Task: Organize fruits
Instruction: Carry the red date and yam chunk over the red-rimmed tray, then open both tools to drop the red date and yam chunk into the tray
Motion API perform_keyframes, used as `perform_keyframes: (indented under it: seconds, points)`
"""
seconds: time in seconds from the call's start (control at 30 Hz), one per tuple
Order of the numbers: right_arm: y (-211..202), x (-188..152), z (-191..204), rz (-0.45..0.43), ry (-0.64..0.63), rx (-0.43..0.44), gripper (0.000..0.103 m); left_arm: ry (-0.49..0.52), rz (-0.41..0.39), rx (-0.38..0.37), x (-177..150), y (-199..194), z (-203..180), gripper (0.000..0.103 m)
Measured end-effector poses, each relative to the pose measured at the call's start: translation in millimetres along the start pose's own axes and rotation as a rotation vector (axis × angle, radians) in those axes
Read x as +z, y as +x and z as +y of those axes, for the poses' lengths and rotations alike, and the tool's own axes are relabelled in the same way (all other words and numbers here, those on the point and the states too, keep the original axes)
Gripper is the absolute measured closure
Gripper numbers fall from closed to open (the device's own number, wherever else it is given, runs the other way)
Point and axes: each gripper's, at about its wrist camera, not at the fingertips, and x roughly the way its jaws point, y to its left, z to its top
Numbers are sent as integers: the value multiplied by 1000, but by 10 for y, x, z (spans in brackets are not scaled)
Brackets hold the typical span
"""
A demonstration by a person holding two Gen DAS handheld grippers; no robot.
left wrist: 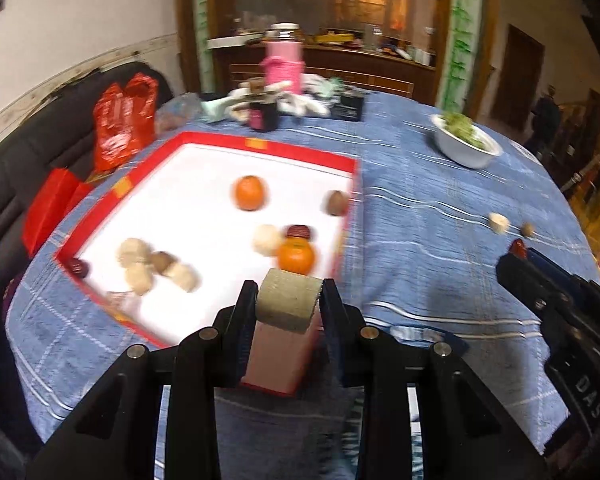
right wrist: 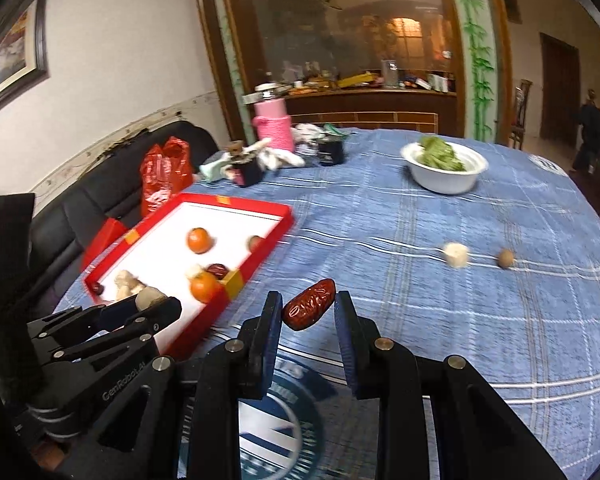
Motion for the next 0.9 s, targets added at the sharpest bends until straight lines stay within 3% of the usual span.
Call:
perform_keyframes:
  seconds: [0.47, 0.9]
  points:
    - [639, 383, 973, 40, -139, 150, 76, -134, 24, 164, 283, 343, 809, 74]
    - [1199, 404, 1215, 119, -157, 175, 76, -160, 78, 185, 300, 610, 988, 73]
